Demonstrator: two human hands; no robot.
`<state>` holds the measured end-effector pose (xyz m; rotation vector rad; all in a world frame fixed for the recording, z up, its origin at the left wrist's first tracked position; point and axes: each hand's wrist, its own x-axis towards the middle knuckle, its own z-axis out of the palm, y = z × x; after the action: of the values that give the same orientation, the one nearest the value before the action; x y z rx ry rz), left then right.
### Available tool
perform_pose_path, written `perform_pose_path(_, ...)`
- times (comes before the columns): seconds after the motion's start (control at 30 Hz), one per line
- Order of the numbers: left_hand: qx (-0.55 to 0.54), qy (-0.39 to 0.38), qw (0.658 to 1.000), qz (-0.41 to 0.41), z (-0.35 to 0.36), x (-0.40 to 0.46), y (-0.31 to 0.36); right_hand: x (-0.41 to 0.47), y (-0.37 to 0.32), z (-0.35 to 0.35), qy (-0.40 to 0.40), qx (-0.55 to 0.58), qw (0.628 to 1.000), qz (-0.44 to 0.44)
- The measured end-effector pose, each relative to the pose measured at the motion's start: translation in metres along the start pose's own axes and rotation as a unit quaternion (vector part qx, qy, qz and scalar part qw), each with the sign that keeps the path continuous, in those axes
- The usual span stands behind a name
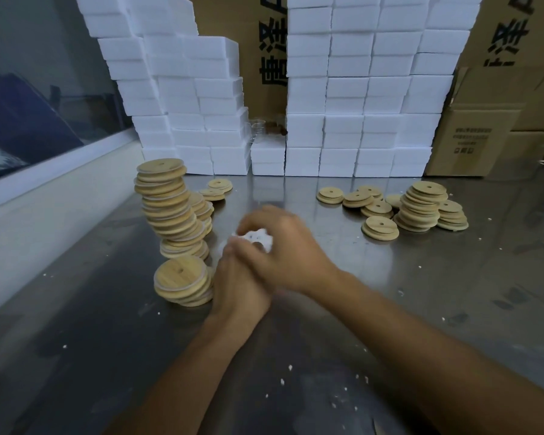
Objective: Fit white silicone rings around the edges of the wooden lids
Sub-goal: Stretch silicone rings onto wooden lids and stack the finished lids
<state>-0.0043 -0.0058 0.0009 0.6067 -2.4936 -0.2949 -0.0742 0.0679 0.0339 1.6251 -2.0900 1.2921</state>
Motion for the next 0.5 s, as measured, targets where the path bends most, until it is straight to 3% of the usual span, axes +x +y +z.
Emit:
perform_pose_path(0.13, 0.081, -0.013, 0.997, -0.006, 0.007, 0.001, -0.003, -0.016, 0.058, -0.031, 0.11, -0.012, 0.979, 0.174)
perform_pose_path(0.2, 0.086, -0.01, 0.996, -0.003, 0.009, 0.003, -0.004, -0.027, 0.086, -0.047, 0.137, -0.087, 0.962, 0.22)
perform_pose_path(0.3, 0.055, 0.0, 0.998, -0.01, 0.009, 0.002, -0.007, -0.037, 0.113, -0.065, 0.093, -0.209, 0.931, 0.286)
perform_pose_path(0.4, 0.037, 0.007, 0.999, -0.006, 0.009, 0.002, -0.005, -0.038, 0.121, -0.072, 0.002, -0.264, 0.9, 0.347)
perform_pose_path(0.5, 0.035, 0.006, 0.999, 0.002, 0.008, 0.001, -0.004, -0.037, 0.121, -0.07, -0.027, -0.305, 0.882, 0.358)
